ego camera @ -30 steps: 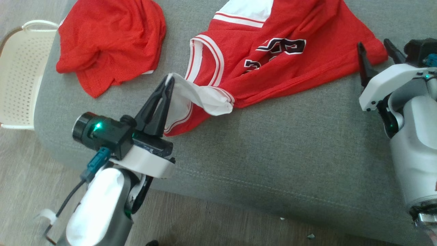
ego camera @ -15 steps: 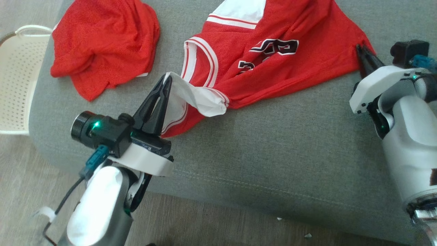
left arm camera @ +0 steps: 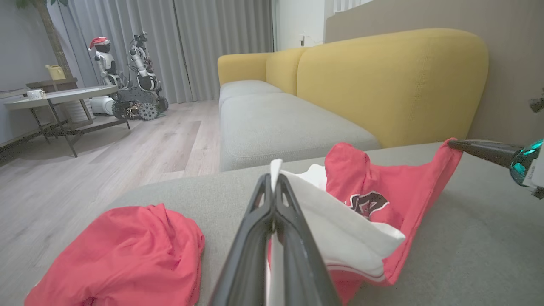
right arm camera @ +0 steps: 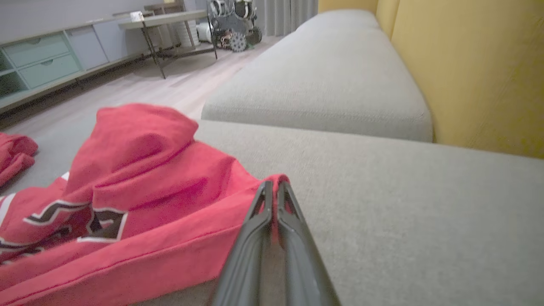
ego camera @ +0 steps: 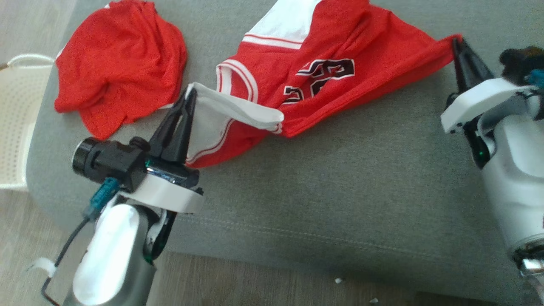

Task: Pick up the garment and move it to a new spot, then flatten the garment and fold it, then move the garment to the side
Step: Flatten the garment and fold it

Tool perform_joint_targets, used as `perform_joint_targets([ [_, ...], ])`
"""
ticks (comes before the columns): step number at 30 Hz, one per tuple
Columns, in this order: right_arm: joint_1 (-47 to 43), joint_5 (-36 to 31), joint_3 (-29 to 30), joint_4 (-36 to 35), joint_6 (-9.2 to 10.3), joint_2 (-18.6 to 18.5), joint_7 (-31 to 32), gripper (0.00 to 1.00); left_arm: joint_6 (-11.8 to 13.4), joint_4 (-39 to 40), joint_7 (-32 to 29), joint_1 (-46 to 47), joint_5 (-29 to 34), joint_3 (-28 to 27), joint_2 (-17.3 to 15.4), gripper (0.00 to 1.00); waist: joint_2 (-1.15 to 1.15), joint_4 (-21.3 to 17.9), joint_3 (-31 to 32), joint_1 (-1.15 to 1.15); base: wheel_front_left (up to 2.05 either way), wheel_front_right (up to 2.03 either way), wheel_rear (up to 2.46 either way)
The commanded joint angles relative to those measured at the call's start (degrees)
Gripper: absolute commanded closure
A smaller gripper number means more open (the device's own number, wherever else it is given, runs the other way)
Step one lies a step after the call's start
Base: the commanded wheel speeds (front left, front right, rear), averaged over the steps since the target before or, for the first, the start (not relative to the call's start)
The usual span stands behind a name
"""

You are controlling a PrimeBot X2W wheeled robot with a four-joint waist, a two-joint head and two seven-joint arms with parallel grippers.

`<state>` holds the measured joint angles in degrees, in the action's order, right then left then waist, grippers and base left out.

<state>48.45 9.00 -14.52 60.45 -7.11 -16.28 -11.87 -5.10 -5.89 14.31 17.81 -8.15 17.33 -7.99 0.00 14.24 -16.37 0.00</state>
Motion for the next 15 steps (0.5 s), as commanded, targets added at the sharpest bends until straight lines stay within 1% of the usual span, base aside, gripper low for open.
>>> perform_joint_targets([
  [1,0.67,0.36,-0.84,-2.69,-0.37,-0.64,-1.33,1.0,-0.08,2.24,0.69,1.09,0.28,-2.85,-0.65,1.0,0.0,-1.07,1.21,0.0,0.0,0.0,0.0],
  [5,-0.32,0.95,-0.76,-6.52,-0.37,-1.27,-2.7,1.0,-0.14,3.08,0.69,0.74,-0.32,-4.9,-0.89,1.0,0.0,-3.01,3.57,0.0,0.0,0.0,0.0],
  [9,-1.51,1.22,-0.35,-12.01,-0.37,-2.28,-3.06,1.0,-0.17,4.26,0.69,1.32,-0.69,-7.11,-1.55,1.0,0.0,-5.3,6.59,0.0,0.0,0.0,0.0],
  [11,-2.04,0.6,-0.58,-15.6,-0.37,-3.04,-3.09,1.0,-0.04,4.84,0.69,1.85,-2.55,-8.9,-0.95,1.0,0.0,-6.52,8.12,0.0,0.0,0.0,0.0],
  [15,-2.57,-0.52,-2.0,-21.48,-0.37,-5.13,-3.11,1.0,0.03,6.16,0.69,3.64,-4.39,-11.37,-1.31,1.0,0.0,-8.86,11.02,0.0,0.0,0.0,0.0],
])
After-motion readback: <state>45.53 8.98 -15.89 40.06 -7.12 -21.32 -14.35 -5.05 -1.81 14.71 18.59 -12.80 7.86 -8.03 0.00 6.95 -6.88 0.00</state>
